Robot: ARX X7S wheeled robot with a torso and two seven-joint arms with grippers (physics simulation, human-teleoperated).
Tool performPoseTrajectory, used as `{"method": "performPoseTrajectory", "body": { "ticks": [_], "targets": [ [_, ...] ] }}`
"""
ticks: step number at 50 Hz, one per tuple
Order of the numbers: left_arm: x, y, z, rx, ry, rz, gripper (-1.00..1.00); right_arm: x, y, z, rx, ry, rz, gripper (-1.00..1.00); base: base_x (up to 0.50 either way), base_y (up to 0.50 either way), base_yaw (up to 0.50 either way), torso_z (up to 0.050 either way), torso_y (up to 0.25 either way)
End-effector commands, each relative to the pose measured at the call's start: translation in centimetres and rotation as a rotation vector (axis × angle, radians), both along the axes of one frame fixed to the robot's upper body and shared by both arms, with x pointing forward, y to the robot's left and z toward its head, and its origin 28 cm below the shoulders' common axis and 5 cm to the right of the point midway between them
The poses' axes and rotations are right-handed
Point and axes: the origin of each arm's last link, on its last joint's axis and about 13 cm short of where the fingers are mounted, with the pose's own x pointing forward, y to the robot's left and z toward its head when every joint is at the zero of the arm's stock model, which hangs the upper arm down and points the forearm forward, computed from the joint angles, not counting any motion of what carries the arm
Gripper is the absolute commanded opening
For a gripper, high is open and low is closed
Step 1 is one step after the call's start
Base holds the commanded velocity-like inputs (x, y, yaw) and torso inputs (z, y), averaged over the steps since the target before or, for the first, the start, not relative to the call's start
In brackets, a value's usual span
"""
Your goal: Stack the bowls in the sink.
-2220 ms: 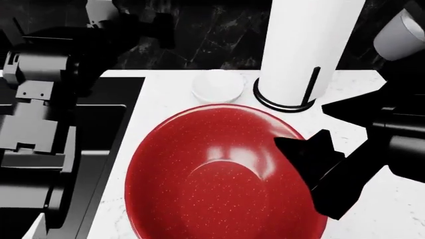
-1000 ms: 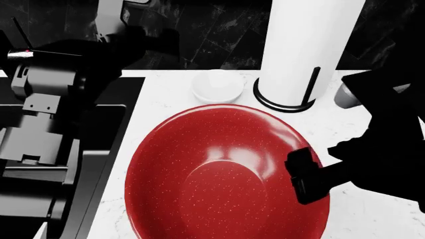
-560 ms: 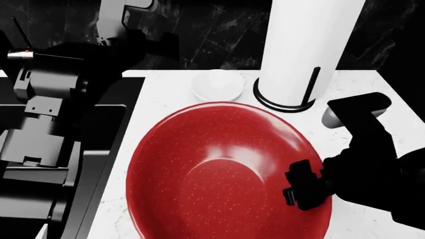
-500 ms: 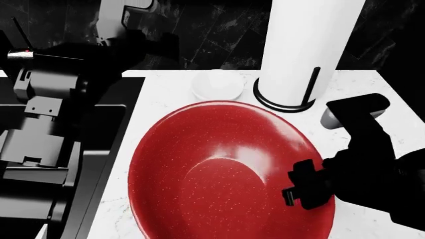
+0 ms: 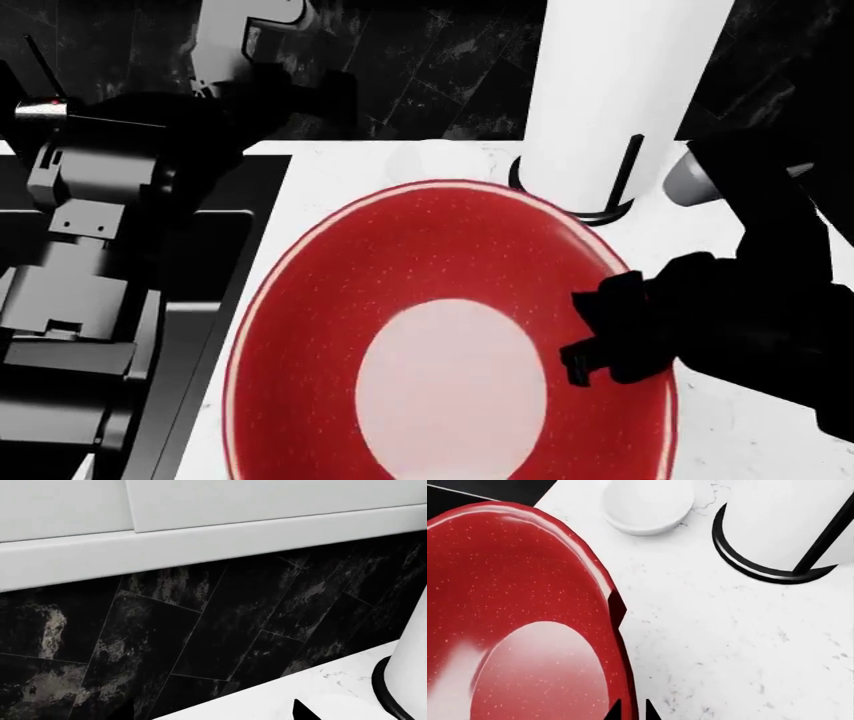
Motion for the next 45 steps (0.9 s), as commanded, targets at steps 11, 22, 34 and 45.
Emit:
{"method": "performPoseTrajectory", "body": {
  "ticks": [11,22,34,45],
  "targets": [
    [-0.2,-0.2,-0.2,-0.017,0.007,0.0,1.0,-2.4,-0.5,2.5,0.002,-0.103,0.004,-1.0,0.0,0.0,0.0,0.0,0.0],
    [0.0,-0.2,-0.4,-0.044,0.012,0.015,1.0,-3.2,-1.5,4.0,-0.008,-0.182,-0.074,-1.0,0.0,0.0,0.0,0.0,0.0],
    [0.0,-0.3,-0.5,-0.066,0.026,0.016,1.0,-3.7,-2.5,4.9,-0.016,-0.225,-0.154,-1.0,0.0,0.0,0.0,0.0,0.0],
    [0.0,-1.6,-0.6,-0.147,0.104,-0.022,1.0,-5.9,-3.9,6.0,-0.017,-0.273,-0.211,-1.0,0.0,0.0,0.0,0.0,0.0]
  ]
}}
